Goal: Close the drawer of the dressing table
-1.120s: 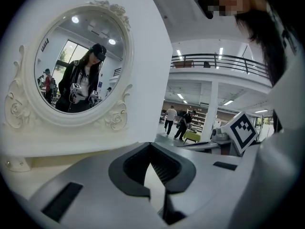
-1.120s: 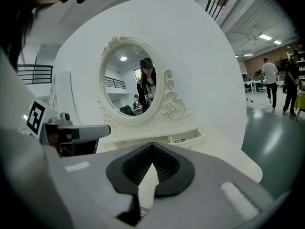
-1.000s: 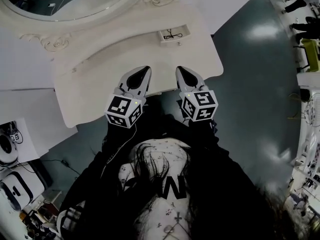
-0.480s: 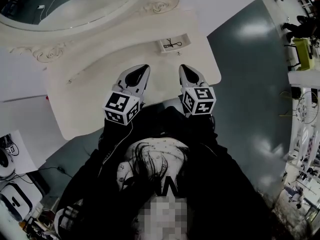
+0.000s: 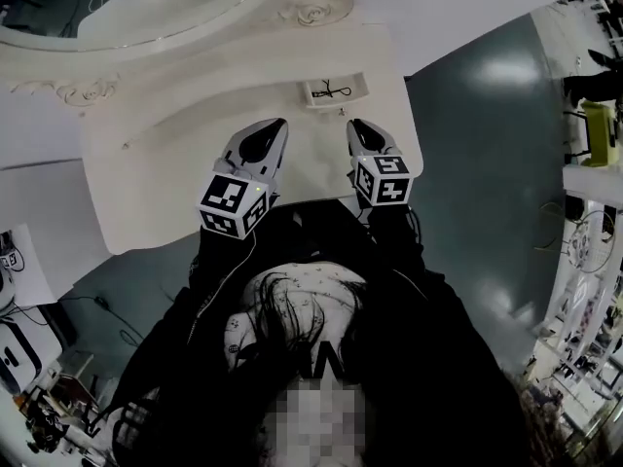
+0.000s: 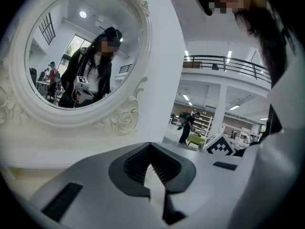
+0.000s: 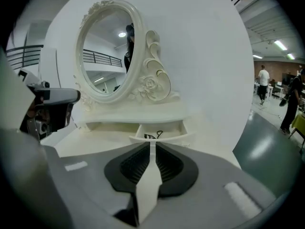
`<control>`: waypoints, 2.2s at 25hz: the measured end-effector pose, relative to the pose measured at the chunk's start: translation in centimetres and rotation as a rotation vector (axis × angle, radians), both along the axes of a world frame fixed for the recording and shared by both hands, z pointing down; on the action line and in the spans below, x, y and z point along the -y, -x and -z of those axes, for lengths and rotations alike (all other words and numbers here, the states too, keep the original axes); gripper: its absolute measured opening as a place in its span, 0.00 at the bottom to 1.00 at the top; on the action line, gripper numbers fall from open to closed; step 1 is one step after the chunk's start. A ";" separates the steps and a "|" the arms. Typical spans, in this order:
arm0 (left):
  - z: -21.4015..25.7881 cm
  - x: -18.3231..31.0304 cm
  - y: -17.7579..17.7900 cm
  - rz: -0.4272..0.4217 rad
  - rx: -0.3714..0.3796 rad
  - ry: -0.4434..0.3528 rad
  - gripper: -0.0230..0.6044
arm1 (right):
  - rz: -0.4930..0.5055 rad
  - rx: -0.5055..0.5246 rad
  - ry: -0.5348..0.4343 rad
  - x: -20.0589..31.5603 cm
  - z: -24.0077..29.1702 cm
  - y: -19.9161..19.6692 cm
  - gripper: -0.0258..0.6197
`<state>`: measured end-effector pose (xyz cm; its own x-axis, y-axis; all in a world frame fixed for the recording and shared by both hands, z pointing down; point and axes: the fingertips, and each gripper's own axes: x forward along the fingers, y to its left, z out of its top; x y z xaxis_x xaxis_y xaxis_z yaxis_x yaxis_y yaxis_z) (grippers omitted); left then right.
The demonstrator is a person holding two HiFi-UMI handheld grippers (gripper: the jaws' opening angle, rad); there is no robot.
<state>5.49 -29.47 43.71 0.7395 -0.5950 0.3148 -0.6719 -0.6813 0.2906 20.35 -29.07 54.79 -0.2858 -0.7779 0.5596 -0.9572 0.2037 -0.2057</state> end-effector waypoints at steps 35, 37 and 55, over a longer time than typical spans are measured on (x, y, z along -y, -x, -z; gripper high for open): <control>-0.3 -2.0 4.1 0.288 0.070 0.034 0.04 | 0.150 0.014 0.157 3.9 -7.4 0.7 0.19; -0.5 -1.9 4.3 0.285 0.067 0.036 0.04 | 0.141 0.019 0.157 4.2 -7.4 0.8 0.19; -1.9 -2.4 6.9 0.328 0.044 0.069 0.04 | 0.102 0.007 0.169 7.3 -7.8 1.0 0.21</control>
